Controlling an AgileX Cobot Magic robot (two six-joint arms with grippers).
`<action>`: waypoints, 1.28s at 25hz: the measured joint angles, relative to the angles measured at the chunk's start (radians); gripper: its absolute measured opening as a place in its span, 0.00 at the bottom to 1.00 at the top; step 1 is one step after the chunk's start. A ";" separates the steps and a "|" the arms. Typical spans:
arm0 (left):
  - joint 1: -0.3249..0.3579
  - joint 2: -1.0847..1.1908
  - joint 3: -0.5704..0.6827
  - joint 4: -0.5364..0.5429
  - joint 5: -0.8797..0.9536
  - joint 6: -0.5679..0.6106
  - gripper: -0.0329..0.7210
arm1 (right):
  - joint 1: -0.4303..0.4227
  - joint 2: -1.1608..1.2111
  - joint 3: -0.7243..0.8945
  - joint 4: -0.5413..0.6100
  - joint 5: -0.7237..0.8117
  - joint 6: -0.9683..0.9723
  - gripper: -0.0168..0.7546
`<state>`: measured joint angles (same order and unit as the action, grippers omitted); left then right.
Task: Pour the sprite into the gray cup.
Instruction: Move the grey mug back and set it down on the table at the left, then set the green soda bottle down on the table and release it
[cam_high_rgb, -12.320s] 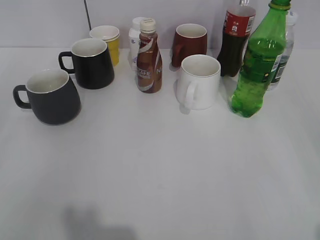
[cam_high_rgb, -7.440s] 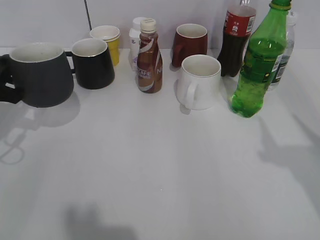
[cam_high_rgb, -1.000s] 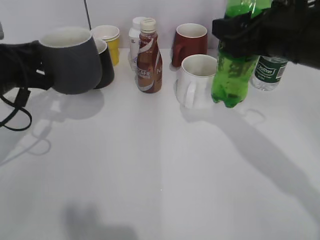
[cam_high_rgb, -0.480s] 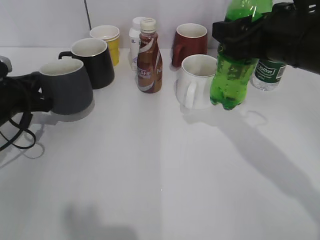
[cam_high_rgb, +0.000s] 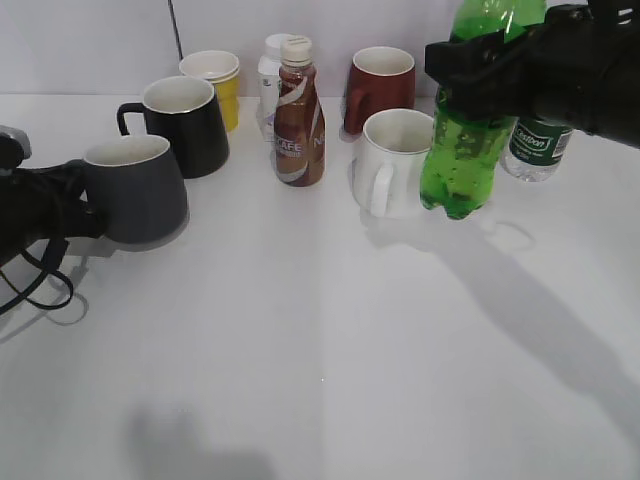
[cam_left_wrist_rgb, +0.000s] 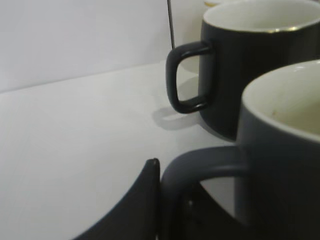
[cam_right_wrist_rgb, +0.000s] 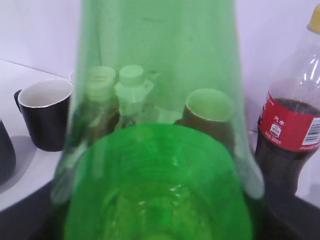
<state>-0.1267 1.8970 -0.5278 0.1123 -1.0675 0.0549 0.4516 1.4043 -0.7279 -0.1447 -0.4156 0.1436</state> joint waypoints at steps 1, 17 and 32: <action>0.000 0.000 0.003 0.000 0.000 0.000 0.10 | 0.000 0.000 0.000 0.000 -0.001 0.000 0.64; 0.000 -0.002 0.092 0.031 -0.105 -0.011 0.28 | 0.000 0.000 0.000 0.000 -0.003 0.003 0.64; 0.000 -0.113 0.275 0.031 -0.139 -0.011 0.32 | -0.132 0.017 0.084 0.071 -0.158 -0.019 0.64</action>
<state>-0.1267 1.7843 -0.2527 0.1434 -1.2064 0.0435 0.3201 1.4209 -0.6443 -0.0734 -0.5736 0.1245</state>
